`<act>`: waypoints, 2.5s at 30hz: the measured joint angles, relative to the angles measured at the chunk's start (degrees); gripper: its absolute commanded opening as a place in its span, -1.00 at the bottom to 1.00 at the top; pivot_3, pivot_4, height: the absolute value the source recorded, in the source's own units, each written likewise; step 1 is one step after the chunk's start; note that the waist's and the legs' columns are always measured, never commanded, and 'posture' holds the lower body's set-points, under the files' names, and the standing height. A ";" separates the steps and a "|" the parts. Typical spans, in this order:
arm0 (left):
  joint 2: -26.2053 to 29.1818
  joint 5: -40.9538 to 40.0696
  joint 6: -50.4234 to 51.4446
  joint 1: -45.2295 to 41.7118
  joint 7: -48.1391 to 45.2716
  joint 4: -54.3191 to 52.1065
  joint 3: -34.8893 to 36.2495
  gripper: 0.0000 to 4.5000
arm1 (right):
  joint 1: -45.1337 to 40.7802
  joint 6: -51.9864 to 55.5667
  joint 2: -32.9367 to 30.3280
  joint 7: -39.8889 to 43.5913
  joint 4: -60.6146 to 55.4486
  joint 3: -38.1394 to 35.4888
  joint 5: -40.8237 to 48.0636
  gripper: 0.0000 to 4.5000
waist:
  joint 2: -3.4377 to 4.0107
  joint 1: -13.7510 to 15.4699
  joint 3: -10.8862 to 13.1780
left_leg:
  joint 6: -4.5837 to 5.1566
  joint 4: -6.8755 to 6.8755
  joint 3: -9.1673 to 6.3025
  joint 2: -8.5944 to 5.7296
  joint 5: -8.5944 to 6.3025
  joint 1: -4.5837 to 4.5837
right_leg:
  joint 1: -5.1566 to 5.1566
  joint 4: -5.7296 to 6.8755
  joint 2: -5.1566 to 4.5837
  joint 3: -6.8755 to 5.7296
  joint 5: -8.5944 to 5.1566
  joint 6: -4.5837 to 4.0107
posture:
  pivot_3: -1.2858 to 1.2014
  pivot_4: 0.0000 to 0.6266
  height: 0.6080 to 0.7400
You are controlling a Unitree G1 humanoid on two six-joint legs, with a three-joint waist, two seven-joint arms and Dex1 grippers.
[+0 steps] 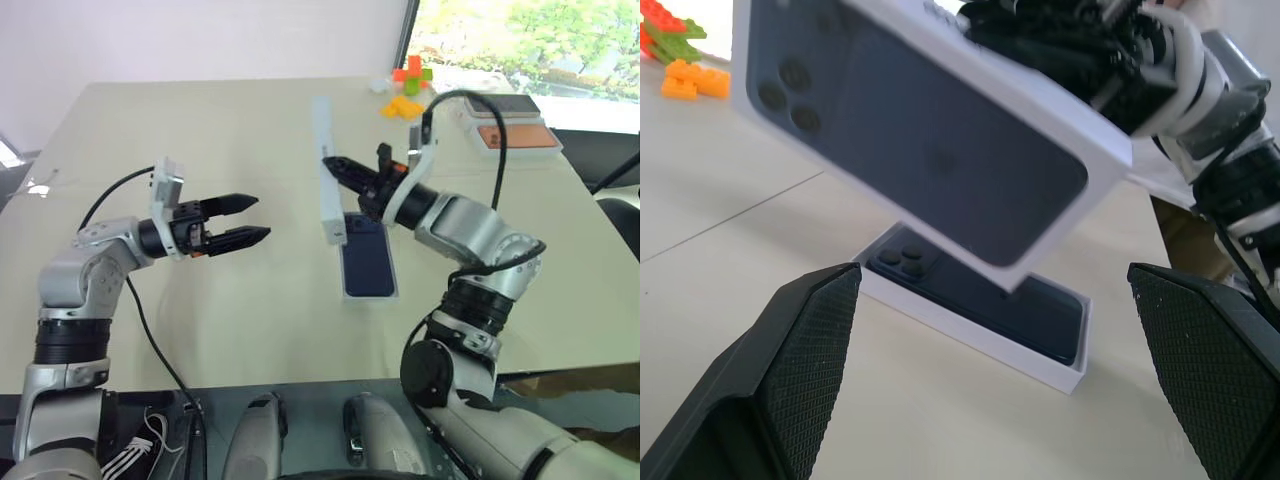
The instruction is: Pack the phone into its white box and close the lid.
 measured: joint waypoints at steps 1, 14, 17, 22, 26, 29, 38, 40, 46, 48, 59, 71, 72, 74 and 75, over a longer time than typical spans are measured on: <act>-0.02 0.00 0.00 0.00 0.02 0.00 0.00 1.00 | 1.51 -1.31 -0.14 -0.98 0.58 1.24 1.35 -0.98 | 0.01 -0.21 0.01 | 0.00 0.01 0.02 0.01 0.00 -0.02 | -0.02 0.00 -0.01 0.01 0.00 0.00 | 0.03 -0.52 0.99; -0.48 -0.01 -0.01 -0.02 -0.01 -0.03 -0.16 1.00 | 9.04 -15.11 -6.37 -2.80 0.15 16.78 10.59 -0.98 | 0.01 -0.50 0.01 | 0.00 0.00 0.10 0.31 0.00 0.00 | -0.07 0.00 0.24 0.04 0.01 -0.02 | 0.03 -0.52 0.99; -0.47 -0.01 -0.01 0.01 -0.12 -0.08 -0.17 1.00 | 12.34 -16.48 -8.38 -2.28 -0.61 19.69 11.16 -0.98 | 0.00 -0.37 0.01 | 0.01 0.00 0.11 0.31 0.00 -0.01 | -0.07 -0.01 0.22 0.05 0.01 -0.02 | 0.03 -0.52 0.99; -0.83 0.01 -0.26 0.13 -0.10 -0.50 -0.28 1.00 | 14.18 -19.15 -10.29 -1.81 -2.08 23.05 12.92 -0.98 | 0.00 -0.48 0.01 | 0.01 0.02 0.13 0.33 0.00 0.00 | -0.07 -0.01 0.23 0.06 0.02 -0.04 | 0.03 -0.52 0.99; -0.94 0.60 -0.61 0.97 -0.06 -0.56 -0.89 0.89 | 15.39 -21.07 -11.27 -0.90 -3.95 25.20 13.27 -1.00 | 0.00 -0.47 0.01 | 0.01 0.00 0.12 0.38 0.00 0.01 | -0.07 -0.01 0.29 0.07 0.02 -0.04 | 0.03 -0.52 0.99; -0.95 1.67 -1.00 1.95 -0.06 -0.55 -1.29 0.41 | 16.29 -22.65 -12.54 -0.48 -3.95 25.95 13.27 -1.00 | 0.00 -0.41 0.01 | 0.01 0.02 0.16 0.37 0.00 0.00 | -0.08 -0.01 0.27 0.08 0.02 -0.05 | 0.03 -0.52 0.99; -8.65 5.04 -6.03 2.70 4.00 2.79 -3.30 -0.98 | 18.09 -25.14 -13.91 1.63 -3.94 27.40 12.41 -1.00 | -0.03 -0.16 0.01 | 0.01 0.08 0.22 0.36 0.00 -0.01 | -0.06 -0.03 0.25 0.11 0.03 -0.05 | 0.03 -0.52 0.99; -10.37 5.19 -6.58 2.69 4.61 2.99 -4.21 -0.98 | 18.30 -25.19 -14.50 2.83 -3.97 27.68 11.78 -1.00 | -0.03 -0.16 0.01 | 0.01 0.08 0.31 0.36 0.00 -0.01 | -0.05 -0.04 0.25 0.11 0.03 -0.05 | 0.03 -0.52 0.99; -13.83 7.76 -9.25 2.94 5.40 3.00 -7.56 -0.98 | 20.08 -26.31 -14.98 4.63 -5.23 28.39 10.99 -1.00 | -0.03 -0.15 0.00 | 0.01 0.07 0.44 0.38 0.00 0.01 | -0.05 -0.04 0.28 0.12 0.03 -0.05 | 0.03 -0.52 0.99; -14.51 8.22 -9.22 2.87 5.78 3.04 -7.90 -0.98 | 20.51 -26.63 -15.17 4.97 -5.83 28.54 10.53 -1.00 | -0.03 -0.17 0.00 | 0.01 0.07 0.45 0.37 0.00 0.01 | -0.05 -0.04 0.28 0.14 0.03 -0.05 | 0.03 -0.52 0.99; -15.11 9.90 -10.71 2.16 6.37 5.50 -8.58 -1.00 | 21.20 -27.52 -15.79 6.23 -6.77 29.26 9.26 -0.73 | -0.03 -0.10 0.00 | 0.01 0.08 0.48 0.37 -0.01 0.02 | -0.05 -0.05 0.29 0.14 0.03 -0.05 | 0.03 -0.52 0.99; -18.12 10.75 -11.58 2.46 7.13 5.51 -9.75 -1.00 | 22.28 -27.53 -17.16 6.40 -6.80 29.37 7.72 0.98 | -0.04 -0.16 0.00 | 0.02 0.08 0.51 0.37 -0.01 0.02 | -0.06 -0.07 0.30 0.14 0.03 -0.05 | 0.03 -0.52 0.99; -18.14 10.87 -11.58 2.55 7.19 5.51 -9.76 -1.00 | 22.28 -27.53 -17.41 6.53 -6.85 29.37 7.47 0.98 | -0.04 -0.19 0.00 | 0.02 0.07 0.51 0.37 -0.01 0.02 | -0.06 -0.07 0.30 0.14 0.03 -0.05 | 0.03 -0.52 0.99; -18.14 11.24 -11.59 2.63 7.25 5.51 -9.76 -1.00 | 22.28 -27.53 -17.80 7.05 -6.90 29.32 7.20 0.98 | -0.04 -0.17 0.00 | 0.02 0.07 0.51 0.37 -0.01 0.02 | -0.06 -0.07 0.32 0.14 0.03 -0.05 | 0.03 -0.52 0.99; -18.14 11.27 -11.59 2.63 7.25 5.51 -9.76 -1.00 | 22.27 -27.52 -17.95 7.39 -6.95 29.32 7.06 0.98 | -0.04 -0.16 0.00 | 0.02 0.07 0.51 0.37 -0.01 0.02 | -0.06 -0.07 0.32 0.14 0.03 -0.05 | 0.03 -0.52 0.99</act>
